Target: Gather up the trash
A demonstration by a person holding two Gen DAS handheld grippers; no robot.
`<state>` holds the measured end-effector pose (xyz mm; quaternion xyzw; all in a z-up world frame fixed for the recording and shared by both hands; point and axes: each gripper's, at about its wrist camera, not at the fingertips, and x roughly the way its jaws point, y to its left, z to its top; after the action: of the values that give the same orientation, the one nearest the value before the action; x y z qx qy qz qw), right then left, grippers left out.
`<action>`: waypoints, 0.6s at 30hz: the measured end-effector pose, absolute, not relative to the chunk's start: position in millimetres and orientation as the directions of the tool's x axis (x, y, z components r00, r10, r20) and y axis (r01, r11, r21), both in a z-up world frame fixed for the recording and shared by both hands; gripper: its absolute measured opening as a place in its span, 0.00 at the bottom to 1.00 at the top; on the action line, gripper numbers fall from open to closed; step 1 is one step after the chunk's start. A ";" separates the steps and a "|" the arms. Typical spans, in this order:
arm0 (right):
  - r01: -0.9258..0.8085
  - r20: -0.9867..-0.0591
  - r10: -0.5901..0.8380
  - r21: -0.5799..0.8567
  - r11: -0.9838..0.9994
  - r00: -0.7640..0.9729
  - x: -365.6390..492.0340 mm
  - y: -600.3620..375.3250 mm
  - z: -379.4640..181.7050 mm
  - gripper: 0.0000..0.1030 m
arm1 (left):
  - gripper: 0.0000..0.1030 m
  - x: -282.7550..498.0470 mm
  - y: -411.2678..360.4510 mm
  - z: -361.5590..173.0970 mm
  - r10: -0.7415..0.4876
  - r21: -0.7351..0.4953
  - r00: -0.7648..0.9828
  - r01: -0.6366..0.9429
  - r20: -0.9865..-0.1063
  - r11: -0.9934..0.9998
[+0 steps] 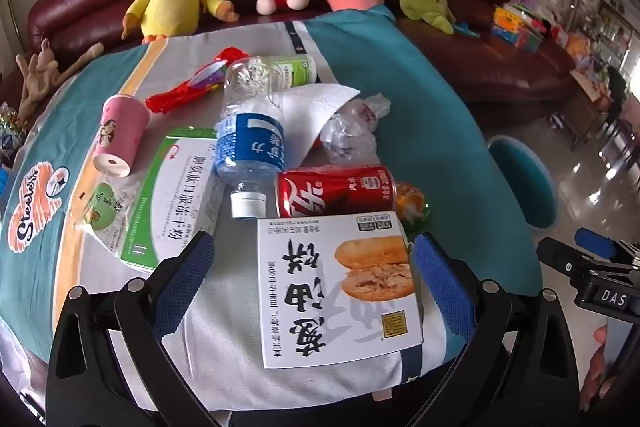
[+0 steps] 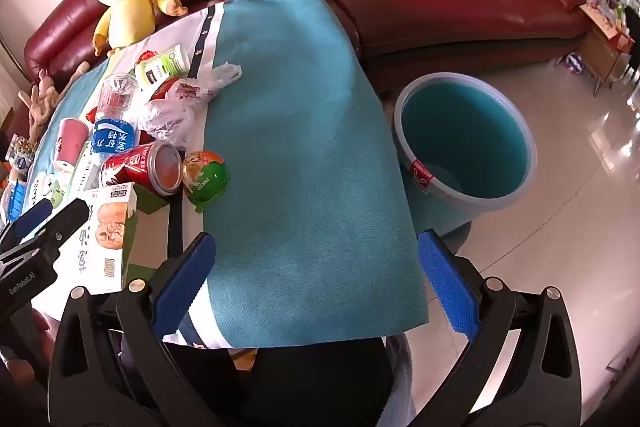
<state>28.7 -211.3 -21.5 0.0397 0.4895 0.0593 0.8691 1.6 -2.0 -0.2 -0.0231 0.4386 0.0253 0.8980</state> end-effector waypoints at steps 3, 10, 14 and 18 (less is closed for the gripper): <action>-0.070 -0.838 0.158 0.142 0.987 0.522 28.2 -211.8 -20.5 0.94 | 0.96 -3.6 2.1 7.6 0.018 -0.027 0.638 -0.060 -0.770 0.998; -0.063 -0.844 0.166 0.156 0.986 0.509 27.2 -211.6 -17.3 0.94 | 0.96 -6.1 5.8 21.3 0.025 -0.015 0.645 -0.057 -0.764 0.998; -0.057 -0.847 0.174 0.169 0.984 0.502 27.5 -215.5 -13.1 0.94 | 0.96 -3.7 7.1 25.4 0.032 -0.005 0.641 -0.056 -0.767 0.998; -0.060 -0.848 0.175 0.168 0.984 0.501 28.1 -214.3 -12.0 0.94 | 0.96 -6.6 8.4 19.2 0.038 -0.004 0.650 -0.062 -0.759 0.998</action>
<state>28.1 -214.3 -12.0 0.0581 0.4949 0.0681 0.8643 -6.6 8.4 19.2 -0.0148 0.4172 0.0276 0.9083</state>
